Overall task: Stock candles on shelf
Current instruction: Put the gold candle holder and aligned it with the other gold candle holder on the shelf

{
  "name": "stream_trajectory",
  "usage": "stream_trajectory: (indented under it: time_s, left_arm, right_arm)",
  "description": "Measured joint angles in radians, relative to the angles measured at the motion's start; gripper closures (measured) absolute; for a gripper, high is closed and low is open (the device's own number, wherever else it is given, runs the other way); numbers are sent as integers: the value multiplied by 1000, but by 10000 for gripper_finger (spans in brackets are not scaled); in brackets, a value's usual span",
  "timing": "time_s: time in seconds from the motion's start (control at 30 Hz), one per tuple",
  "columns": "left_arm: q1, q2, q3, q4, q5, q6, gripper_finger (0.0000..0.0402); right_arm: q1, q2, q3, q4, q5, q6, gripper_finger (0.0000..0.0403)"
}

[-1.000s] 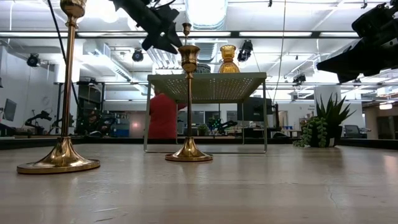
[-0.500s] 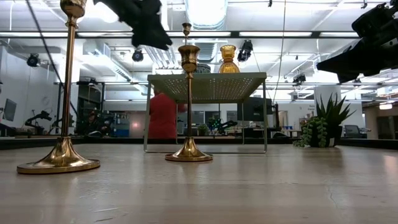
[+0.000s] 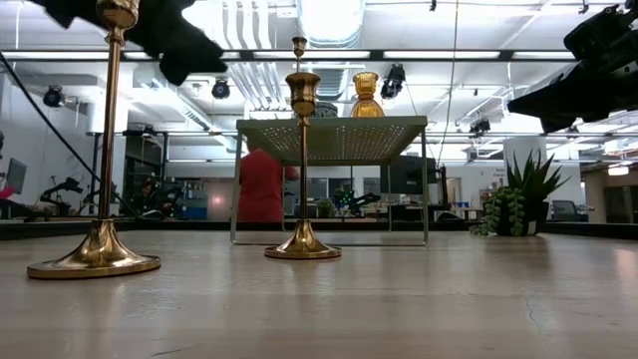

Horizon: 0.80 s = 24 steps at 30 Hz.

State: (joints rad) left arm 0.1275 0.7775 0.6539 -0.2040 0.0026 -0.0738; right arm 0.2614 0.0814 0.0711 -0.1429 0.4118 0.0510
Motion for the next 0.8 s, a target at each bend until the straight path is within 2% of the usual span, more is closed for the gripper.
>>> stream_trajectory:
  time_s: [0.13,0.33,0.8]
  left_arm:
    - [-91,-48,-66,6,-32,-39,220]
    - [-215,-42,-115,33,-56,-77,220]
    - [-463,-20,-228,51,-50,-327,220]
  right_arm:
    - [0,0,0,0,0,0,394]
    - [0,0,0,0,0,-1,394]
    - [0,0,0,0,0,-2,394]
